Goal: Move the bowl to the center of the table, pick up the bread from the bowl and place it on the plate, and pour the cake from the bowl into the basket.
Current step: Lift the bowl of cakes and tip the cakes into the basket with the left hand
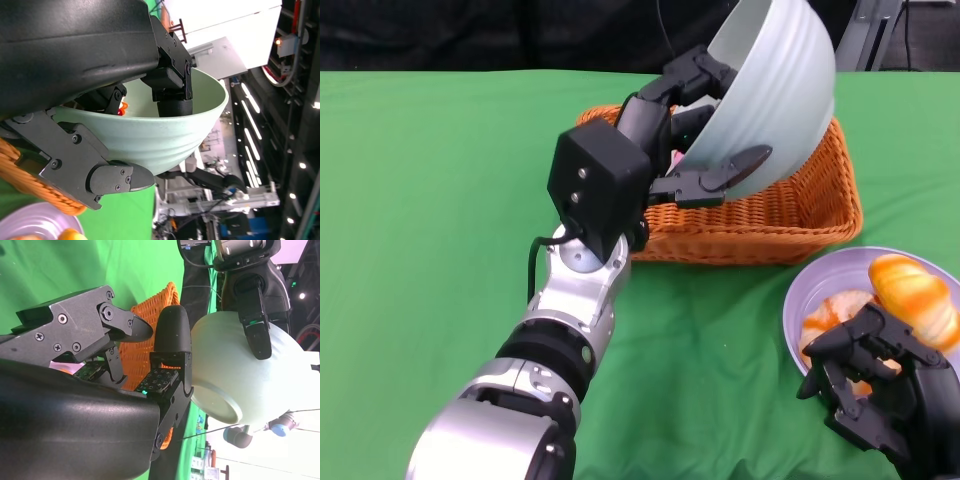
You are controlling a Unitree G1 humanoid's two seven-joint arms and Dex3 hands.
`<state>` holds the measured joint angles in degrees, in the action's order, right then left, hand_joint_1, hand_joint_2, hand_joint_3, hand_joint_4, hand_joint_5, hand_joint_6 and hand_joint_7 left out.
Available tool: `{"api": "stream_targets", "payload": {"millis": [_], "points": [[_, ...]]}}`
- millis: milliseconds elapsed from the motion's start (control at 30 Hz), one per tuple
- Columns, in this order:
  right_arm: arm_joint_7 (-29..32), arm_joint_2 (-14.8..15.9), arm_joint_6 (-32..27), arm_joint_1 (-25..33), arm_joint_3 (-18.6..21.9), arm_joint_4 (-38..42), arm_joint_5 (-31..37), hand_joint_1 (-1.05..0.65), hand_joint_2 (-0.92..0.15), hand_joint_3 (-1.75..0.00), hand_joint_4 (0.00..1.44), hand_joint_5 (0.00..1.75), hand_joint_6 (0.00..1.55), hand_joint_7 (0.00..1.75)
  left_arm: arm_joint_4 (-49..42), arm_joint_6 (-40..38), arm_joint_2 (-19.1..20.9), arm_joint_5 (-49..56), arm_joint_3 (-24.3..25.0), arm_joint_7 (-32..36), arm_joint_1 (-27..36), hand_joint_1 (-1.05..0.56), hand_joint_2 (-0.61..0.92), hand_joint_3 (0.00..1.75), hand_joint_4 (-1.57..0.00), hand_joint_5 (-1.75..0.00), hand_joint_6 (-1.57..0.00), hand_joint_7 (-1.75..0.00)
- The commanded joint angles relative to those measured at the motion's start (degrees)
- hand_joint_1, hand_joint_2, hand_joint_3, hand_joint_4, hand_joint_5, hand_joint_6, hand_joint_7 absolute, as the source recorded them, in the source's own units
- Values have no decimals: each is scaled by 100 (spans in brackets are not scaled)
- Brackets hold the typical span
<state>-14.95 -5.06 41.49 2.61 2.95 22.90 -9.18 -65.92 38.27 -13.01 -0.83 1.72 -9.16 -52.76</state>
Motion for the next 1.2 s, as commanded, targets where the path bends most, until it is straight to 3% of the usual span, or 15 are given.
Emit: {"api": "stream_targets", "payload": {"millis": [33, 233, 633, 767, 933, 1200], "points": [[-6, 138, -66, 35, 15, -153, -23, -9, -80, -68, 74, 156, 70, 125, 251, -75, -124, -190, 89, -155, -251, -11, 83, 70, -67, -175, -56, -159], [18, 141, -237, 106, -3, -355, -24, -9, -77, -69, 76, 155, 72, 123, 379, -317, -197, -417, 186, -379, -206, -9, 77, 80, -70, -175, -60, -155], [142, 134, -427, 164, -31, -517, 32, -9, -73, -74, 77, 153, 74, 120, 494, -619, -208, -612, 215, -490, -174, -13, 78, 76, -73, -175, -63, -149], [97, 115, -318, 127, -51, -410, 12, -9, -74, -75, 78, 154, 74, 121, 717, -1692, -372, -1511, 647, -1105, -231, -15, 79, 75, -75, -175, -65, -150], [37, 124, -365, 129, -62, -405, -45, -8, -74, -76, 77, 154, 73, 122, 1046, -2510, -398, -1980, 804, -1330, -215, -13, 78, 80, -77, -175, -66, -154], [67, 136, -360, 130, -79, -412, -4, -10, -76, -72, 78, 152, 74, 121, 1365, -2967, -372, -2098, 763, -1299, -140, -10, 74, 90, -78, -175, -67, -156]]}}
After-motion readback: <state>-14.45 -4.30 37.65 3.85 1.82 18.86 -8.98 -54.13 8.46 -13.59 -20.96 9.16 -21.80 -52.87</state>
